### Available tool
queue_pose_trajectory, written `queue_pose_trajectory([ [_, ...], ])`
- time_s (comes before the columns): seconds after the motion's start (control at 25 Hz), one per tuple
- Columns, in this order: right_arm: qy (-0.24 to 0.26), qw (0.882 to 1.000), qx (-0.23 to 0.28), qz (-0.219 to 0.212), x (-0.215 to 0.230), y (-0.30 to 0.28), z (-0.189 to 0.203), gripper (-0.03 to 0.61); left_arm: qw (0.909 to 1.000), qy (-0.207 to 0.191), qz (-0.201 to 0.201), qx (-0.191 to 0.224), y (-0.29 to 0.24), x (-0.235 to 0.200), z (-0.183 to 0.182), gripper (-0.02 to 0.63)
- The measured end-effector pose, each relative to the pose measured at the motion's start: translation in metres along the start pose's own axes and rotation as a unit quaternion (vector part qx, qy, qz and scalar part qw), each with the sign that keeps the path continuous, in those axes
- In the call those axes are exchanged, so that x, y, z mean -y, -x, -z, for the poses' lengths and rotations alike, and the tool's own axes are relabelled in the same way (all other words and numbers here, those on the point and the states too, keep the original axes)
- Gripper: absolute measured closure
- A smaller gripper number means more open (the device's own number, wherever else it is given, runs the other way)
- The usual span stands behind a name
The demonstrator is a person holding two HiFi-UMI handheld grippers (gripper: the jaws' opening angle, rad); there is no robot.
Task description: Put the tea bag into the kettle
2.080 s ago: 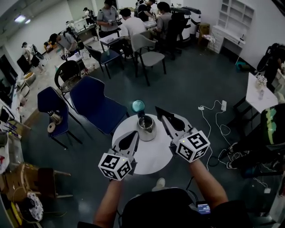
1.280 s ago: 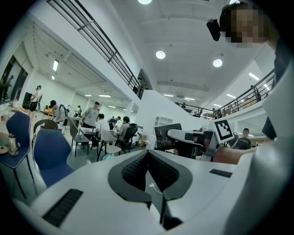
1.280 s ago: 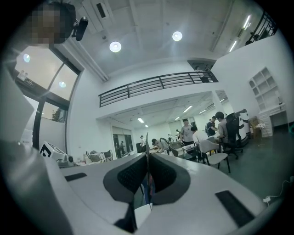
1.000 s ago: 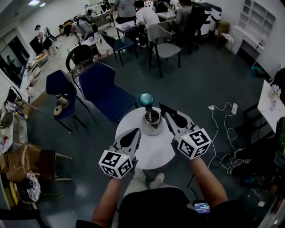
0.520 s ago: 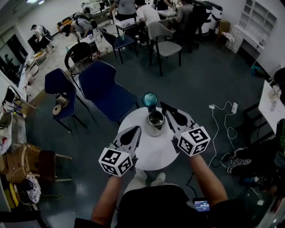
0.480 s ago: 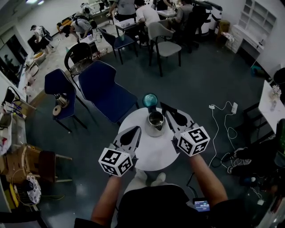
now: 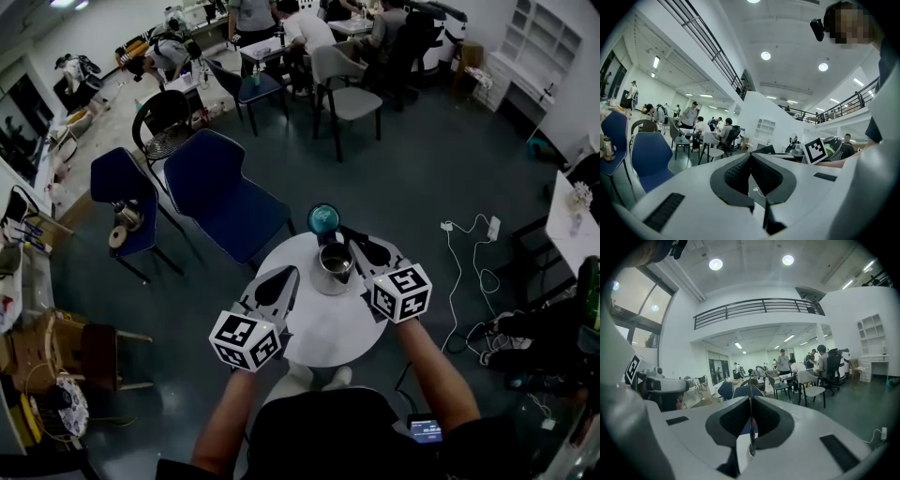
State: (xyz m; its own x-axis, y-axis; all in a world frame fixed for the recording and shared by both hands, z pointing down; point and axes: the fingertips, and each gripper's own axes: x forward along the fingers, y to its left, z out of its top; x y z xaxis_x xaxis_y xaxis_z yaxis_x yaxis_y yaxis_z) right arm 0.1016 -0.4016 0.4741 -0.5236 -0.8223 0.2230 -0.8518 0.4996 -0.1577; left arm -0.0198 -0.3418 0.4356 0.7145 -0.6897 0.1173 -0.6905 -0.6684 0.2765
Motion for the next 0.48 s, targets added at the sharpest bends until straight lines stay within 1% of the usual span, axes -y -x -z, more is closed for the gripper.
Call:
queue_pose_trajectory([
  [0.24,0.01,0.999,-0.047,0.003,0.007,-0.028,0.025,0.548,1.0,0.002,-0.003,0.0,-0.004,-0.018,-0.004,0.598],
  [0.48,0.027,0.995,-0.094,0.003,0.009,-0.053,0.051,0.548,0.9999,0.009,-0.014,-0.004,-0.008,-0.038,-0.003,0.598],
])
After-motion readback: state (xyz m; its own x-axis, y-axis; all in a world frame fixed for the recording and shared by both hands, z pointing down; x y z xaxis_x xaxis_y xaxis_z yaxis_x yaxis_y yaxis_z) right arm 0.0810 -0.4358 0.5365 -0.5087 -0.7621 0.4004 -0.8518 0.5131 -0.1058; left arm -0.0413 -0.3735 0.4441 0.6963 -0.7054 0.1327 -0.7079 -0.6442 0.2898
